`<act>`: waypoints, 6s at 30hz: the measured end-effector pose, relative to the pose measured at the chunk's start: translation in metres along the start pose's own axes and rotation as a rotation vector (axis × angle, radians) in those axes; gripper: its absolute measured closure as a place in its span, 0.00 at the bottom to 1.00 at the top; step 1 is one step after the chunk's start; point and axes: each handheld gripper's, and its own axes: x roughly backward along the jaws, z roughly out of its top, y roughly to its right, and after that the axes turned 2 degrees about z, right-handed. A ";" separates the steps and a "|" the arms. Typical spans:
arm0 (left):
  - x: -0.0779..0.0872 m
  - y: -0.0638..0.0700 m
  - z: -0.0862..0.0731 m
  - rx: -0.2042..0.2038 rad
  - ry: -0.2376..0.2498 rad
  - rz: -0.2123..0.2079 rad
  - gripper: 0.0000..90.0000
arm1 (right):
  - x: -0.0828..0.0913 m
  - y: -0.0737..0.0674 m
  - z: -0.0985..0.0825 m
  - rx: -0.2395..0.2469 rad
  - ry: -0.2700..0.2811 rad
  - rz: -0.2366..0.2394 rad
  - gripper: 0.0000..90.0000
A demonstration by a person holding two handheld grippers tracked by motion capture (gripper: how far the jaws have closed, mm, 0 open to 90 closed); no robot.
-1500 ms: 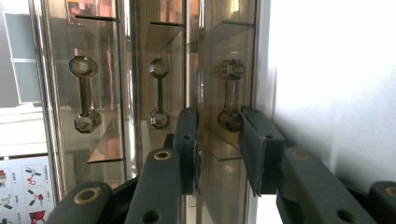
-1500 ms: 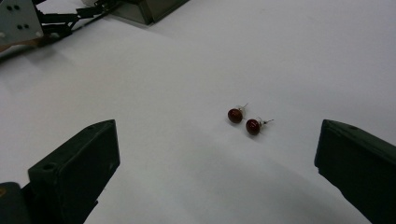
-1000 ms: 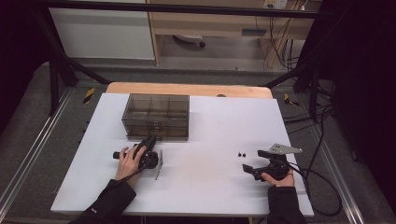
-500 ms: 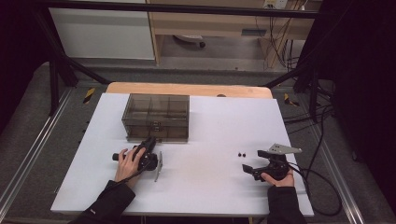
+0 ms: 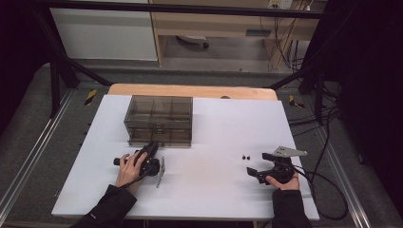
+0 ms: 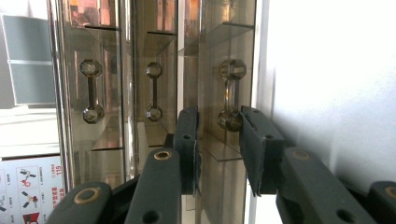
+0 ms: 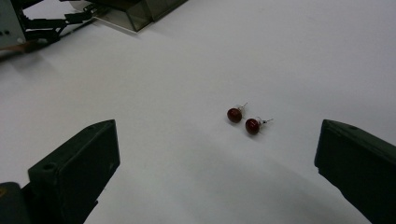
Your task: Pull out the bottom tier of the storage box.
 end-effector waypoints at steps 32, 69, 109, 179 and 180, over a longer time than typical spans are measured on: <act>0.012 0.002 0.000 -0.003 0.002 -0.009 0.76 | 0.000 0.000 0.000 -0.002 -0.004 0.001 0.01; 0.026 0.006 0.001 0.006 0.012 -0.017 0.76 | 0.000 -0.001 0.000 -0.001 -0.008 0.001 0.01; 0.033 0.008 0.001 0.025 0.026 -0.046 0.75 | -0.002 -0.001 -0.001 0.002 -0.015 0.000 0.01; 0.061 -0.039 -0.063 1.044 -0.010 -0.424 0.09 | -0.002 -0.001 -0.001 0.004 -0.025 -0.016 0.01; 0.062 -0.039 -0.065 1.059 -0.007 -0.432 0.09 | -0.002 -0.001 -0.001 0.002 -0.021 -0.017 0.01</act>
